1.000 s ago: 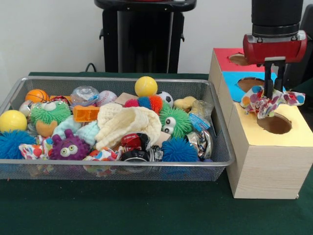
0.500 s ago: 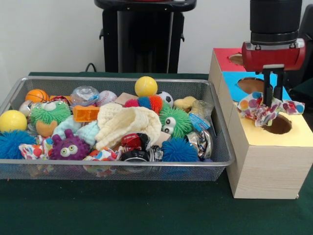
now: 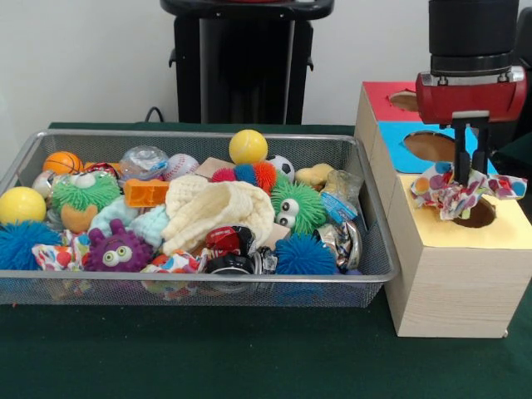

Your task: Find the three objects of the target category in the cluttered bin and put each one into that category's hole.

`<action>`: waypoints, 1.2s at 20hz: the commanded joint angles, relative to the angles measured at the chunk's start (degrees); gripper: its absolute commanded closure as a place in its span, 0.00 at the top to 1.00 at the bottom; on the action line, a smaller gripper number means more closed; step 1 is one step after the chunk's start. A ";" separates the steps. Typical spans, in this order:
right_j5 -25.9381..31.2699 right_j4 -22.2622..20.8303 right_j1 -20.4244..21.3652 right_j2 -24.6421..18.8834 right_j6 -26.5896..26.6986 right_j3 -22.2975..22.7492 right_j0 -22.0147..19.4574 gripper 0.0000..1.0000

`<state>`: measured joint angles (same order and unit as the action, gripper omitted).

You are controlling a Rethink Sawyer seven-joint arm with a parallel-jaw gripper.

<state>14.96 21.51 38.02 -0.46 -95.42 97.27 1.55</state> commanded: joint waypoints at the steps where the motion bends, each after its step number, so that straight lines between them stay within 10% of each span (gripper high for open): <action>1: 0.89 4.07 -1.98 -1.57 -15.36 -1.50 0.04 0.00; 13: 0.75 7.23 -2.42 -1.63 -15.98 0.99 1.07 0.00; 14: 0.87 7.48 -2.35 -1.85 -15.65 1.29 0.98 1.00; 24: 4.59 6.90 -1.22 -1.97 -12.96 1.72 -0.47 1.00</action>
<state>14.96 26.53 38.00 -0.60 -95.42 97.24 2.63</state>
